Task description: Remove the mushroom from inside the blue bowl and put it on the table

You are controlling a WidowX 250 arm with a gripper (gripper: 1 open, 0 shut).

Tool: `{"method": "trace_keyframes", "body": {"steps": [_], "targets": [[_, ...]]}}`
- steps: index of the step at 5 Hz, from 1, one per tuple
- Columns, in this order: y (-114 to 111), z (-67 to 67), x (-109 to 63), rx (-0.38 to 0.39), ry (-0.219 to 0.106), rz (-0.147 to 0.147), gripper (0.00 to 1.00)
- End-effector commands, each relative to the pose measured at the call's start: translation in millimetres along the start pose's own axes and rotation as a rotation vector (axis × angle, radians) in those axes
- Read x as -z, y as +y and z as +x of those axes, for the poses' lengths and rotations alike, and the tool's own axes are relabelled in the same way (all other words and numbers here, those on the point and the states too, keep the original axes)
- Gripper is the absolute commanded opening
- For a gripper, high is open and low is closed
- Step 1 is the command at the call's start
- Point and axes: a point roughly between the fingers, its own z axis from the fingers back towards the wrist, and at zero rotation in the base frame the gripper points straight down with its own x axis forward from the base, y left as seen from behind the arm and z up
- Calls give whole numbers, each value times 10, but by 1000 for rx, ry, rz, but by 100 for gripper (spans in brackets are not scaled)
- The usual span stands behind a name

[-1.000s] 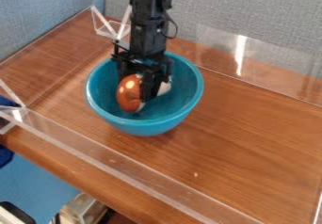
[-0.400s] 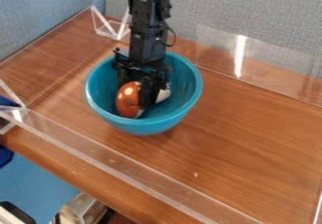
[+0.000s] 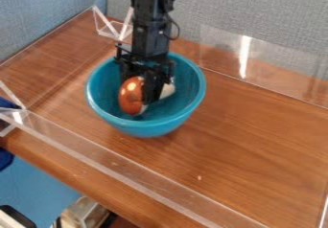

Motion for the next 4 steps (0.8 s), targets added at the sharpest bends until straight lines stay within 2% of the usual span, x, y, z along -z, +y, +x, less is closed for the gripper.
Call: {"method": "trace_keyframes", "body": {"steps": [1, 2, 3, 4], "targets": [[-27, -64, -561, 11, -147, 30, 0], [-115, -155, -970, 18, -236, 36, 0], [-256, -224, -1227, 32, -305, 46, 0], [-600, -271, -1205, 89, -305, 37, 0]]}}
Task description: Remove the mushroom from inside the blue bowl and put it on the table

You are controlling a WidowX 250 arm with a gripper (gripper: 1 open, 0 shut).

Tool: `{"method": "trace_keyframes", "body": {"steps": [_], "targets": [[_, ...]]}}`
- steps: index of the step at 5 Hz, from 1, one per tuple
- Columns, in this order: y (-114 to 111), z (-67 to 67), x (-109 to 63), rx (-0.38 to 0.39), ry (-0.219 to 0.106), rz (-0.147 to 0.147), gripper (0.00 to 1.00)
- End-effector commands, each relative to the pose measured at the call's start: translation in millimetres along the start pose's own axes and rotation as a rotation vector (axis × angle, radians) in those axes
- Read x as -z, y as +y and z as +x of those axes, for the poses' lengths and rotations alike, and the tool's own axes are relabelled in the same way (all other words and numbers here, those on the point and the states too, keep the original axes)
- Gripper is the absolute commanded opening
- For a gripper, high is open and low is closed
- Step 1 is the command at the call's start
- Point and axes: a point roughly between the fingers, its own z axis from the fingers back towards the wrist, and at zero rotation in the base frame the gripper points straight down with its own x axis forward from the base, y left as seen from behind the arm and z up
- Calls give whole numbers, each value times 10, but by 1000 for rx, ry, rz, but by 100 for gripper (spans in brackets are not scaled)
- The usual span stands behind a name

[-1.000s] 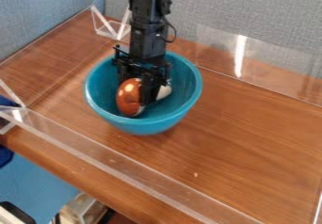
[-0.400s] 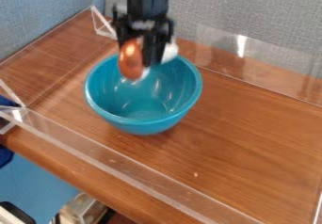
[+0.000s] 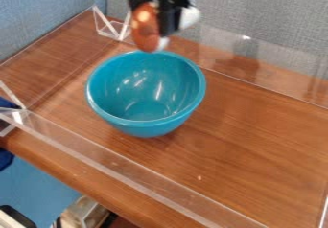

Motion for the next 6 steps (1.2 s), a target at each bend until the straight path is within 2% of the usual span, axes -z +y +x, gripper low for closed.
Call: {"method": "trace_keyframes", "body": {"steps": [1, 3, 4, 5, 6], "targets": [[-402, -1, -62, 56, -37, 1, 0], [-1112, 88, 265, 188, 13, -19, 0], [-1176, -60, 462, 188, 46, -12, 0], [-1128, -165, 670, 174, 81, -14, 0], [-1051, -195, 858, 173, 108, -7, 0]]}}
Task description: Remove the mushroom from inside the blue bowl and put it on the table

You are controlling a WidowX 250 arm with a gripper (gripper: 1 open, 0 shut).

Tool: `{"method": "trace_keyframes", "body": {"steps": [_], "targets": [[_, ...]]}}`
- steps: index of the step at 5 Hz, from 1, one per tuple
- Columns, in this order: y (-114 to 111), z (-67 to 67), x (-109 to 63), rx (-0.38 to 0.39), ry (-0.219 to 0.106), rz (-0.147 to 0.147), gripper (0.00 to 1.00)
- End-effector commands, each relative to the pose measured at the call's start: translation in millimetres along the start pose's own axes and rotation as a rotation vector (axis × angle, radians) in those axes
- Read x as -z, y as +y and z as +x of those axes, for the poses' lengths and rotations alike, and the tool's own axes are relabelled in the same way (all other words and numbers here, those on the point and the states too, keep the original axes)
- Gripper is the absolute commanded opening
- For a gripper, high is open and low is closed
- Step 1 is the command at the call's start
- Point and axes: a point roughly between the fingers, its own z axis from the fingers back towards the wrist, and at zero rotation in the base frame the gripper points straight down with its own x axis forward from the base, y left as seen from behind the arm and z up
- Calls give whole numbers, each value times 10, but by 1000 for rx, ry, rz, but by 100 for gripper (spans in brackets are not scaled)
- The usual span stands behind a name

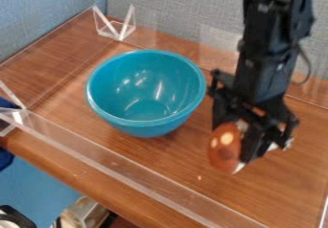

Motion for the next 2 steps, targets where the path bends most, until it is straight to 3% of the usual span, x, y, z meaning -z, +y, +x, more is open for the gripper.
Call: {"method": "trace_keyframes", "body": {"steps": [1, 2], "targets": [[85, 13, 37, 7, -14, 11, 0], [124, 24, 146, 16, -5, 17, 0]]}}
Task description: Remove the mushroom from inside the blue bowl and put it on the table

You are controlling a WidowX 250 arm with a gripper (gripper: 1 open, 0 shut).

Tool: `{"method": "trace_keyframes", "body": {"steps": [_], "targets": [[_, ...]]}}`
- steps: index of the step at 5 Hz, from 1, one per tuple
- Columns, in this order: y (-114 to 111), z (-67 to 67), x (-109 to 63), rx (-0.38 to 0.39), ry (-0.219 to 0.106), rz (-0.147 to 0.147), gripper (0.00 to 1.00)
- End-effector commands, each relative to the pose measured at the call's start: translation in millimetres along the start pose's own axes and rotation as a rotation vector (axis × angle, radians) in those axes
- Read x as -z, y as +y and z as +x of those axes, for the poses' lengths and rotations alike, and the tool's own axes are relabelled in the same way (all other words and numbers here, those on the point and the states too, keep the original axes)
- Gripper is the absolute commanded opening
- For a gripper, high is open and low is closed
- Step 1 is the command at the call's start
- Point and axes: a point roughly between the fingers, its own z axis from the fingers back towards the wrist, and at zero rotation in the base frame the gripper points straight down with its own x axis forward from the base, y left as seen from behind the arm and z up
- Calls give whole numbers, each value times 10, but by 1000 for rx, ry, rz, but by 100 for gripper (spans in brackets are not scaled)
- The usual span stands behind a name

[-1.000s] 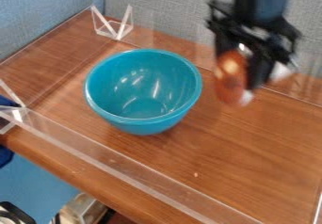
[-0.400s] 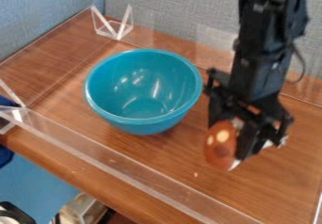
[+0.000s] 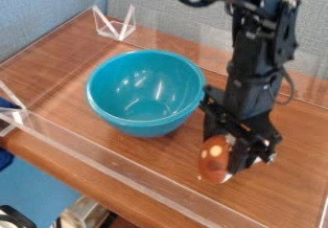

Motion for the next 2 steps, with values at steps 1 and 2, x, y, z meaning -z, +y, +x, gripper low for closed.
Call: {"method": "trace_keyframes", "body": {"steps": [1, 2], "targets": [[59, 33, -20, 1, -27, 7, 0], [90, 62, 64, 7, -23, 8, 0]]}}
